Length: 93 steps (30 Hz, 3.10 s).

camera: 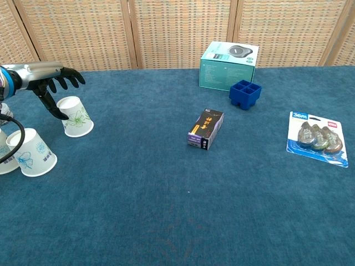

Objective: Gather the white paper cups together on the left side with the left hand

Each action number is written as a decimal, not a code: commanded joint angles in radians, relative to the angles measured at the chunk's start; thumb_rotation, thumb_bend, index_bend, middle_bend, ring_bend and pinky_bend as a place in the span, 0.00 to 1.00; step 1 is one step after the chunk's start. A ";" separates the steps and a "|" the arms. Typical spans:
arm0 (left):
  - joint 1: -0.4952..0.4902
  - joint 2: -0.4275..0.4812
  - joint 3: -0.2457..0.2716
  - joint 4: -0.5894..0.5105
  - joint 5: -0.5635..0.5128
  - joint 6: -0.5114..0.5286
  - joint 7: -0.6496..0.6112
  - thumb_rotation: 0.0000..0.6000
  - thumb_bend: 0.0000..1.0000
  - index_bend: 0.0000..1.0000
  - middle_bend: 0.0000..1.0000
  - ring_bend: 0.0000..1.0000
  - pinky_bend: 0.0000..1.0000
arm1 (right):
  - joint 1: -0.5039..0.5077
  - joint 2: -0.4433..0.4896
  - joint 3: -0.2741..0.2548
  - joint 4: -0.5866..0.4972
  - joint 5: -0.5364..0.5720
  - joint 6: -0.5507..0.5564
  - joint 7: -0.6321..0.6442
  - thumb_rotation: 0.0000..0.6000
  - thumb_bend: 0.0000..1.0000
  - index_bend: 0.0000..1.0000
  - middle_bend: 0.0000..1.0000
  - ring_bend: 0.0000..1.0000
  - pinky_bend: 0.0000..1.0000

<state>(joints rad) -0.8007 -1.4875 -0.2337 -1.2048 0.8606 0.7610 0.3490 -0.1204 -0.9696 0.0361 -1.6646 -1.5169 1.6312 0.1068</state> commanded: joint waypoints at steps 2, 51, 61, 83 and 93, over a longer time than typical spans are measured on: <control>-0.016 -0.035 0.008 0.042 -0.013 0.005 0.011 1.00 0.09 0.33 0.36 0.35 0.35 | 0.007 -0.001 0.004 0.002 0.010 -0.011 -0.001 1.00 0.00 0.00 0.00 0.00 0.00; 0.328 0.454 0.199 -0.314 0.629 0.357 -0.525 1.00 0.10 0.49 0.50 0.48 0.42 | -0.011 0.010 -0.026 -0.007 -0.065 0.032 0.026 1.00 0.00 0.00 0.00 0.00 0.00; 0.314 0.403 0.198 -0.277 0.610 0.316 -0.505 1.00 0.10 0.49 0.50 0.48 0.42 | -0.014 0.018 -0.021 -0.001 -0.050 0.034 0.050 1.00 0.00 0.00 0.00 0.00 0.00; 0.302 0.427 0.199 -0.305 0.583 0.255 -0.540 1.00 0.10 0.06 0.00 0.01 0.19 | -0.016 0.017 -0.023 -0.002 -0.055 0.039 0.045 1.00 0.00 0.00 0.00 0.00 0.00; 0.337 0.501 0.187 -0.359 0.581 0.321 -0.563 1.00 0.10 0.00 0.00 0.00 0.00 | -0.020 0.020 -0.025 -0.003 -0.062 0.046 0.051 1.00 0.00 0.00 0.00 0.00 0.00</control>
<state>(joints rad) -0.4783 -1.0053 -0.0415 -1.5468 1.4432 1.0562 -0.2046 -0.1397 -0.9500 0.0111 -1.6679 -1.5787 1.6771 0.1575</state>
